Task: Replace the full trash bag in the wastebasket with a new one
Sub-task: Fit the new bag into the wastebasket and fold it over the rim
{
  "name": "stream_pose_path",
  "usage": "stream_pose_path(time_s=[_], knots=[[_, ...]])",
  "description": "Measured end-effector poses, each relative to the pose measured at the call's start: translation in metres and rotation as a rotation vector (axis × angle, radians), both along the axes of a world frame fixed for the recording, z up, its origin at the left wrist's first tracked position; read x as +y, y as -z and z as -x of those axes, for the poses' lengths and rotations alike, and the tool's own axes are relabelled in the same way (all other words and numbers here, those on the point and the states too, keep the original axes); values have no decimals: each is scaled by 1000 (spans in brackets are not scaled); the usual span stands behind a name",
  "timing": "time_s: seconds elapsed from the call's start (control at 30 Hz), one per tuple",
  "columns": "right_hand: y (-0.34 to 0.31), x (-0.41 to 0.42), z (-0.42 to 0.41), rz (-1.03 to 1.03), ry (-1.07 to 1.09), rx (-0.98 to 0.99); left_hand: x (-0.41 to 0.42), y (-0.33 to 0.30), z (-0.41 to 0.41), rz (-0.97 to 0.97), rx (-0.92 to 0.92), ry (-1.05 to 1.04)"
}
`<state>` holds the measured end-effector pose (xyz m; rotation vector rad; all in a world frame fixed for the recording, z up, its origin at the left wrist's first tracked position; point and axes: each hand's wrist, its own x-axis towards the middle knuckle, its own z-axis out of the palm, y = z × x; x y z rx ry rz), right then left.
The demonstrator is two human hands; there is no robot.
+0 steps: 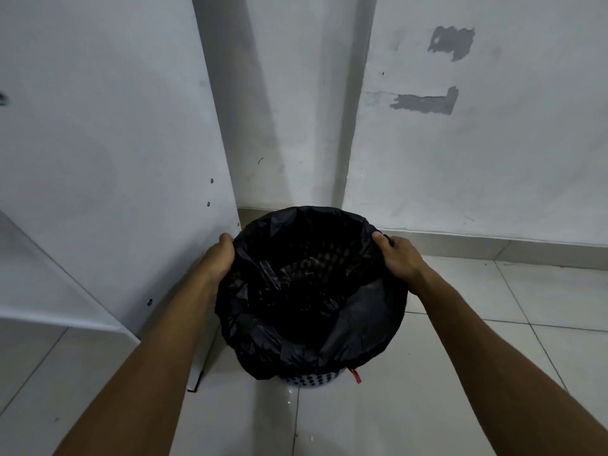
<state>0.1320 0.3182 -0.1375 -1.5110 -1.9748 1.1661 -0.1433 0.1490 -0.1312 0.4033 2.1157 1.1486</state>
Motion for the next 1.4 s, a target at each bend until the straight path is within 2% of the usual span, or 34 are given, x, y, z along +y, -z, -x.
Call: stream_pose_path(time_s=[0.1,0.17,0.43,0.57,0.8,0.97,1.07,1.2,1.4], knots=[[-2,-1,-3,23,-79,-8,8,-9,2,-37,-188,13],[0,2,-7,36,-101,-7,10,-9,1,-21,-224,88],[-5,8,-2,-97,-217,-149,8,5,3,175,49,190],[-10,12,8,-64,-148,-278,12,10,5,169,222,166],[-3,8,30,-148,-34,-350,13,17,7,165,51,178],[-2,15,28,-102,-105,-400,21,-2,16,250,165,229],[-1,13,33,-105,-165,-431,40,-21,8,171,313,324],[1,10,36,-110,-178,-444,48,-18,-10,248,355,516],[3,10,33,-175,-202,-378,38,-8,-1,270,340,490]])
